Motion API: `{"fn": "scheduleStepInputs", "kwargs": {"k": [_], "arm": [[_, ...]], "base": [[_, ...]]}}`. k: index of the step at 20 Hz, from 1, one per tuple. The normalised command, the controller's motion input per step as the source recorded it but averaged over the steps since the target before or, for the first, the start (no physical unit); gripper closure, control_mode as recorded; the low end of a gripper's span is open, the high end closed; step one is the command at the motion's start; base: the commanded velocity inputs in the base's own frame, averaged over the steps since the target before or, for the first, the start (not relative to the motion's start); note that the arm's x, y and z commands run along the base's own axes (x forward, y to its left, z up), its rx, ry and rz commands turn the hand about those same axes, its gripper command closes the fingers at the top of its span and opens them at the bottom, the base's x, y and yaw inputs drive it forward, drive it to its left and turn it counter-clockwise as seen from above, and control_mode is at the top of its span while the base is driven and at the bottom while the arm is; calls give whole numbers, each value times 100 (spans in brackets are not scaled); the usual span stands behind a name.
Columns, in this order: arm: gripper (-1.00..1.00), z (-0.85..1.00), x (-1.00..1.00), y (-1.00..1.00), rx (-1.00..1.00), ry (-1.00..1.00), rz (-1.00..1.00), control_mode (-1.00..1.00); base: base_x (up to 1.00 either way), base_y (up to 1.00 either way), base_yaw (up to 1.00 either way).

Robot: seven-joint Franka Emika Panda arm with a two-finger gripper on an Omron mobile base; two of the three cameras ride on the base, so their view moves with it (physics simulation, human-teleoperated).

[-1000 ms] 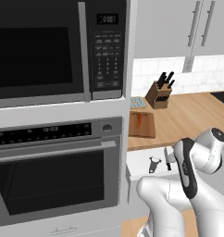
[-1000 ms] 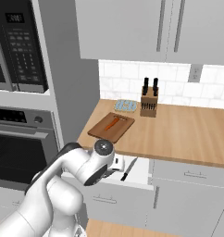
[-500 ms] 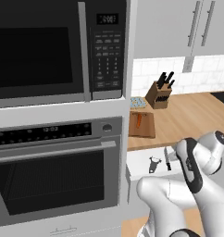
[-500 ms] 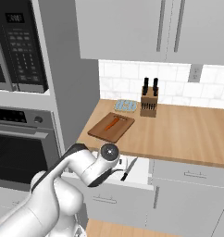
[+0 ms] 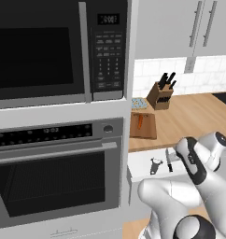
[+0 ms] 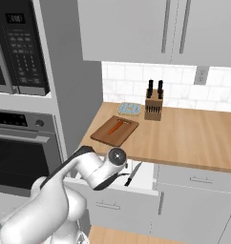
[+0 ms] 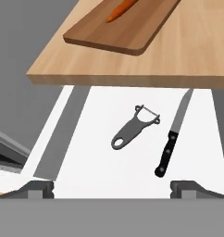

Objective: Place the appropriate cutting tool for cutting the carrot skin on the cutting board.

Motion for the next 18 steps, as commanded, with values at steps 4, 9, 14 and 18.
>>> {"fn": "scheduleStepInputs", "kwargs": {"k": [4,9,14,18], "arm": [[-100,-75,28,66,-7,-10,-1,-100],[-100,-86,25,72,-8,-13,-1,-100],[-100,-90,17,72,-8,-10,0,-100],[-100,-91,7,74,-8,-7,0,-100]], "base": [[0,0,0],[0,0,0],[0,0,0],[0,0,0]]}}
